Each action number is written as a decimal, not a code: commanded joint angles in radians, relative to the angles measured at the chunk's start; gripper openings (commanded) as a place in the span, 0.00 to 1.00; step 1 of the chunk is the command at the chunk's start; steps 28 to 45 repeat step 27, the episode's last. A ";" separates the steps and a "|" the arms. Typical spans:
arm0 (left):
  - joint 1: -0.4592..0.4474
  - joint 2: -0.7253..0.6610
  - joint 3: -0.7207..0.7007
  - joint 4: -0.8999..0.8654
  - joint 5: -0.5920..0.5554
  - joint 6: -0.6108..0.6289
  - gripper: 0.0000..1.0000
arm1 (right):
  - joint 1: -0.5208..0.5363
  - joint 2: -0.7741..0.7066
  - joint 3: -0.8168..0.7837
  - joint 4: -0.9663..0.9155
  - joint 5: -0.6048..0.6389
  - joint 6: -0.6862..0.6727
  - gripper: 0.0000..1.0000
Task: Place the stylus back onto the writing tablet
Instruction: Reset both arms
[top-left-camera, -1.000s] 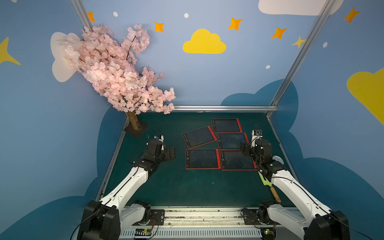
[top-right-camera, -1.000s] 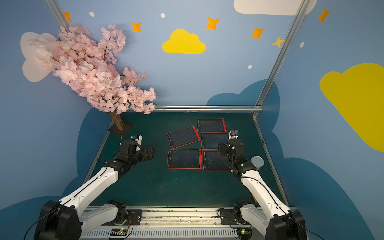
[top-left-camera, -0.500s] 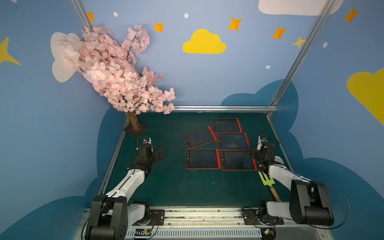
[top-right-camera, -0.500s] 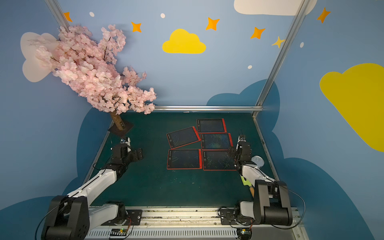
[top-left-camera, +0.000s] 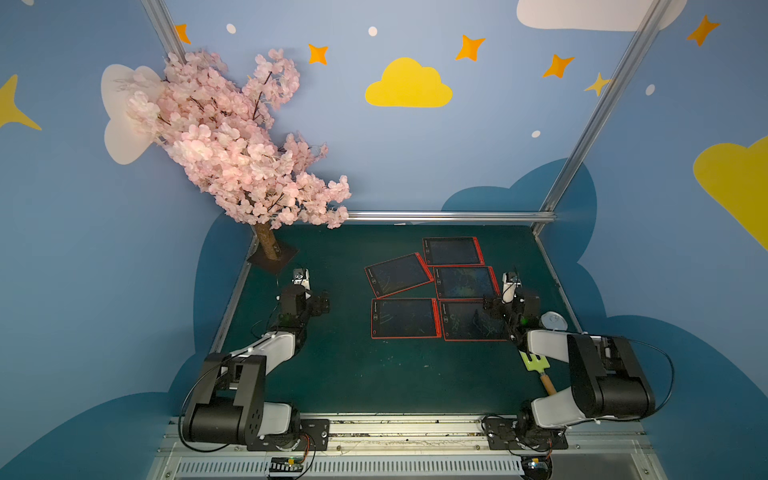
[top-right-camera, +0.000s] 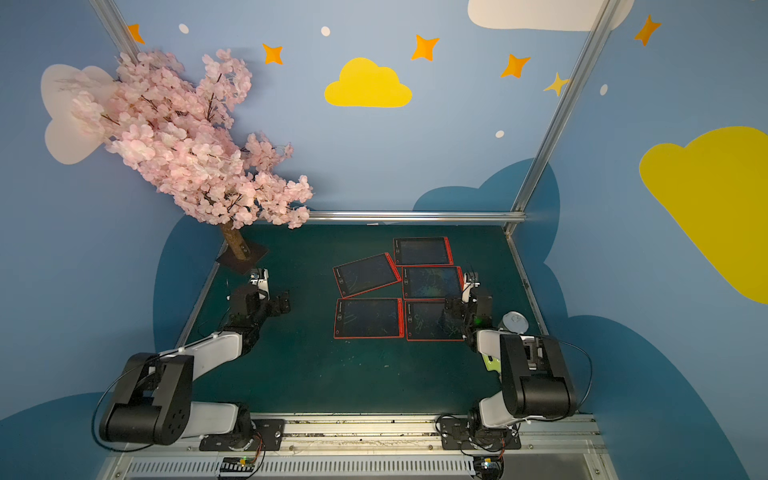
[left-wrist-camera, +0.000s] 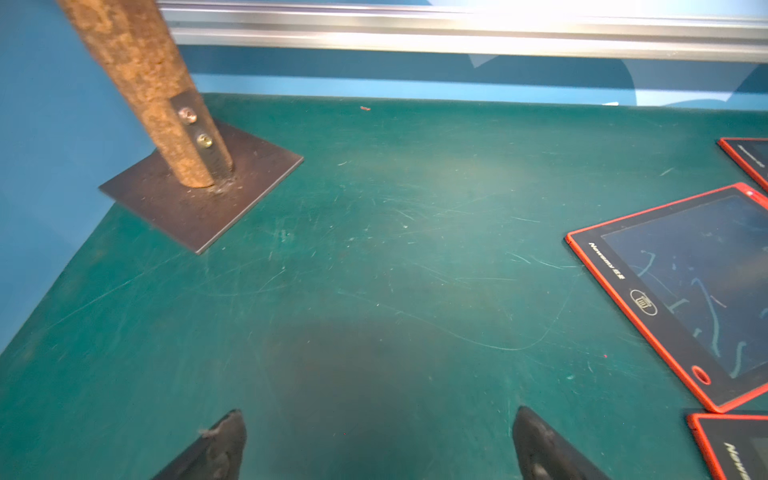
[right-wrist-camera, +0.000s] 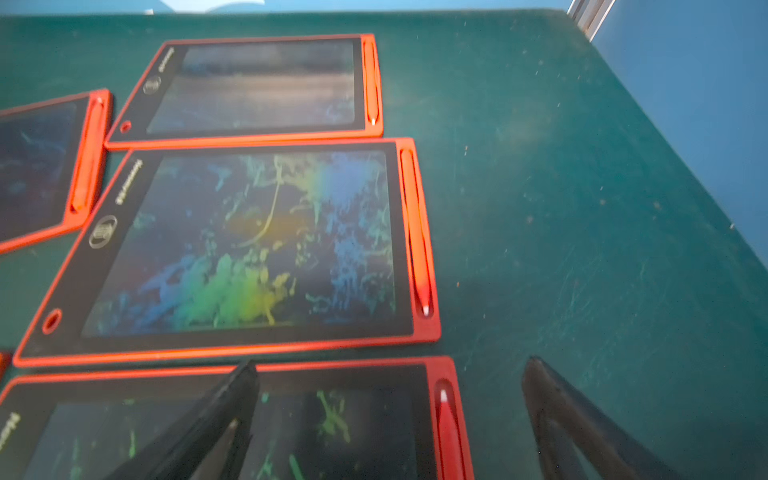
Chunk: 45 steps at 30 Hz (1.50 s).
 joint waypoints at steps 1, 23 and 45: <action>0.003 0.021 -0.012 0.122 0.062 0.080 0.99 | 0.003 -0.017 0.020 -0.003 -0.009 -0.015 0.98; 0.072 0.144 -0.055 0.292 0.145 0.028 0.99 | 0.004 -0.016 0.028 -0.017 -0.011 -0.021 0.98; 0.071 0.145 -0.055 0.294 0.145 0.028 0.99 | 0.004 -0.019 0.025 -0.013 -0.009 -0.019 0.98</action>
